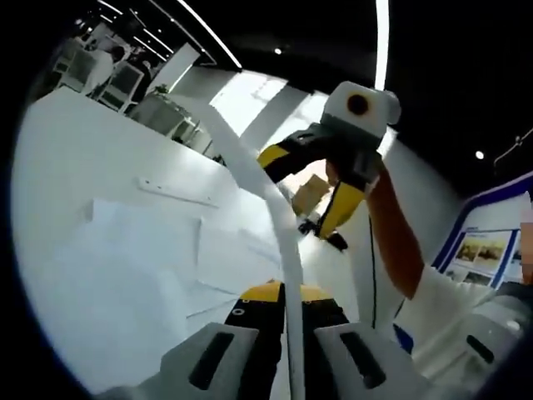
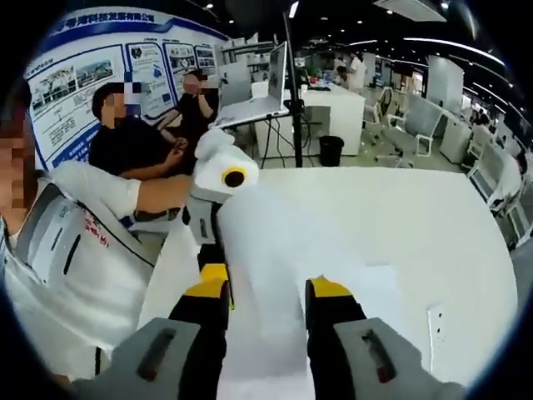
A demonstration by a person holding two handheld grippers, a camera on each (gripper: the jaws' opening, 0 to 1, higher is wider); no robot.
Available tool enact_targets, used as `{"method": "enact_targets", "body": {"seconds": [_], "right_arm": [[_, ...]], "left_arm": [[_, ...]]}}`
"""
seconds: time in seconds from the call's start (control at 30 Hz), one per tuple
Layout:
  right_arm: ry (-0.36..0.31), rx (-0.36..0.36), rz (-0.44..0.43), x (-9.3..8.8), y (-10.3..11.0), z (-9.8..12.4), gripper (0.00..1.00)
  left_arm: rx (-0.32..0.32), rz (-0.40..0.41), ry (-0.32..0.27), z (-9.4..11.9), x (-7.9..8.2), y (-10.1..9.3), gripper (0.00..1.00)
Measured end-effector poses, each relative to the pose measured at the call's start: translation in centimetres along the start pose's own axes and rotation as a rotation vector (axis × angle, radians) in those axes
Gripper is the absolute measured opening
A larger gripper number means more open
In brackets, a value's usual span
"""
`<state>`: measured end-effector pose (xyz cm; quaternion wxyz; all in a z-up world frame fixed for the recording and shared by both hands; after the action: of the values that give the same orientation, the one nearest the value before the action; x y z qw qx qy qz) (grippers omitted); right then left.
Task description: Organize the stack of printing papers by aligning and flattening the scattered papers on the table
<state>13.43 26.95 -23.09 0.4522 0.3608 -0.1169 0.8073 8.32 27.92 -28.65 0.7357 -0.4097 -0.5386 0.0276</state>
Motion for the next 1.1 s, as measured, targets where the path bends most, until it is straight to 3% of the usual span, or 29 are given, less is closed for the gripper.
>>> {"method": "enact_targets", "body": {"seconds": [0.13, 0.37, 0.77, 1.03, 1.1], "right_arm": [[-0.002, -0.017, -0.040, -0.6, -0.3, 0.5, 0.34], [-0.049, -0.077, -0.082, -0.6, -1.2, 1.4, 0.43], [-0.011, -0.117, -0.070, -0.1, -2.2, -0.7, 0.44], [-0.025, -0.202, -0.105, -0.2, -3.7, 0.3, 0.42], [-0.022, -0.266, -0.128, -0.6, -4.7, 1.1, 0.41]], "left_arm": [[-0.011, 0.035, -0.013, 0.0, 0.1, 0.0, 0.06], [-0.006, 0.012, -0.026, 0.1, 0.3, -0.2, 0.06], [-0.014, -0.031, -0.037, 0.2, 0.6, -0.9, 0.06], [-0.010, -0.045, -0.031, 0.5, 0.5, -0.8, 0.06], [-0.017, -0.039, -0.021, 0.5, 0.3, -0.9, 0.06]]}}
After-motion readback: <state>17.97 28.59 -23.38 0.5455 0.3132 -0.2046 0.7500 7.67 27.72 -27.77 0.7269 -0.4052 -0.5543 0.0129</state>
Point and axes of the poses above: the point that each gripper's makers call its tool centre point, and the gripper's own axes: z roughly backward along the fingers, y roughly to its left, x roughly out of its top, the point moved 3 cm from there along z, roughly backward along the fingers, and after that the axes turned 1 degree about y, right-handed, at the moved point
